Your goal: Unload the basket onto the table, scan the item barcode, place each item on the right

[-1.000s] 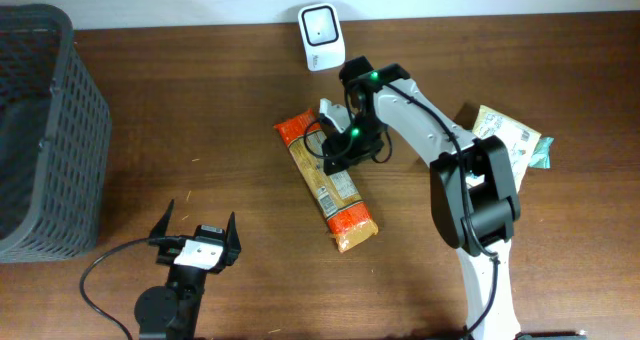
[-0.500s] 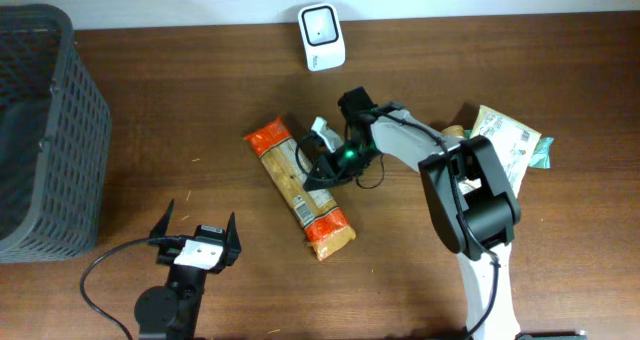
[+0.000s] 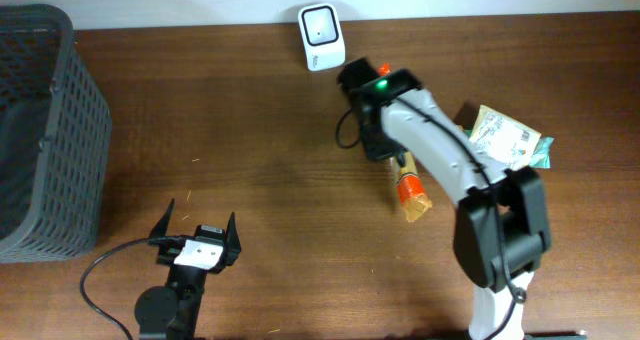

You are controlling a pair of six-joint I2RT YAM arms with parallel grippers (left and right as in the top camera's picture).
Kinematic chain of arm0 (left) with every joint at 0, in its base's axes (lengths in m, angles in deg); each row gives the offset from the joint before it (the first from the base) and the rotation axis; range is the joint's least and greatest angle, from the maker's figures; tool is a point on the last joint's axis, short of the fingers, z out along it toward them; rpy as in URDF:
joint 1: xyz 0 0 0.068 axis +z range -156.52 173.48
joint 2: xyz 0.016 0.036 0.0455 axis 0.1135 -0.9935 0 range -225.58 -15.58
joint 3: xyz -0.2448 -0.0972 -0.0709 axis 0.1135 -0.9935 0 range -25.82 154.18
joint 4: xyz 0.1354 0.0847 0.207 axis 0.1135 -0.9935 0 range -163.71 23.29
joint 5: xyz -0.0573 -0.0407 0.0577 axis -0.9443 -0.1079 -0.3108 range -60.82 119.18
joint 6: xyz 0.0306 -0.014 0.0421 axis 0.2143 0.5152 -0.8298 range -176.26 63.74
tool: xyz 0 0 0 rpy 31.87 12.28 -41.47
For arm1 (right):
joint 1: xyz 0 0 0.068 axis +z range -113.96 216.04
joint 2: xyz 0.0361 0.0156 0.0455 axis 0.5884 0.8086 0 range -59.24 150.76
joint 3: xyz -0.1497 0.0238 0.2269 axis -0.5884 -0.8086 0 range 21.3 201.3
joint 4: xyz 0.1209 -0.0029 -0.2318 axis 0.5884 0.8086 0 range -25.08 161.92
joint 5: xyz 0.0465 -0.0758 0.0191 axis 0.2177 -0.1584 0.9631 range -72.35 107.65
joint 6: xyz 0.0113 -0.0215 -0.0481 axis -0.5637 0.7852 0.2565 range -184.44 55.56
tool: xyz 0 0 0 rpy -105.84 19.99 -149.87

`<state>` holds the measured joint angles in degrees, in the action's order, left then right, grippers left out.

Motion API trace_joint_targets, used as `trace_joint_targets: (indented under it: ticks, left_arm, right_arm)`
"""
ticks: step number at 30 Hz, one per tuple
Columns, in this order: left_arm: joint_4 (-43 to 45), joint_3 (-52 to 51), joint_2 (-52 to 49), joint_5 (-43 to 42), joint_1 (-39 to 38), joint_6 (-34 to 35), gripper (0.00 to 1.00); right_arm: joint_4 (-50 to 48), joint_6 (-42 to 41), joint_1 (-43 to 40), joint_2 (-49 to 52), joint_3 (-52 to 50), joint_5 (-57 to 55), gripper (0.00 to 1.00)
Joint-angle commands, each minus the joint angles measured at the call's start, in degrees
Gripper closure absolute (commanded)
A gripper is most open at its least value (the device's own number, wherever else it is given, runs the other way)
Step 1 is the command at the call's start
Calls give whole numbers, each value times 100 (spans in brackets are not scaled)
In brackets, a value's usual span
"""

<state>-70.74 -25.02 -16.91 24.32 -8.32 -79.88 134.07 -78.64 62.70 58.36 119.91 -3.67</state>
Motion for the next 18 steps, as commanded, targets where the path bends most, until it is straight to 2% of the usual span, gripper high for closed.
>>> trace_joint_targets:
  ticks: [1, 2, 3, 4, 7, 9, 12, 13, 14, 15, 16, 18]
  left_arm:
    - [-13, -28, 26, 20, 11, -70, 1]
    - [-13, -28, 26, 20, 11, -72, 1]
    - [-15, -28, 26, 20, 11, -70, 1]
    - [-15, -28, 26, 20, 11, -70, 1]
    - [-13, -28, 26, 20, 11, -70, 1]
    - [-13, -28, 26, 20, 11, -70, 1]
    - [-13, -28, 26, 20, 11, -70, 1]
    - [-13, -28, 26, 20, 11, -70, 1]
    - [-13, -28, 26, 20, 11, -70, 1]
    - [-13, -28, 26, 20, 11, -70, 1]
    - [-13, -28, 26, 20, 11, -70, 1]
    - [-13, -28, 26, 20, 11, -72, 1]
  right_arm:
    - [-15, -354, 527, 527, 153, -699, 80]
    - [-35, -361, 566, 669, 153, -697, 55]
    - [-74, -479, 568, 798, 151, -654, 41]
    - [-116, -474, 520, 868, 151, -455, 35]
    - [-295, -221, 282, 914, 142, 365, 34]
    - [-339, 59, 153, 916, 133, 1091, 40]
    - [-601, 197, -15, 922, -229, 1755, 41]
    - [-704, 199, -83, 922, -396, 1878, 47]
    - [-715, 199, -120, 922, -466, 1954, 60]
    - [-702, 199, -157, 920, -470, 1967, 85]
    - [-697, 199, -162, 914, -455, 1969, 96]
    - [-474, 682, -168, 894, -111, 2675, 96]
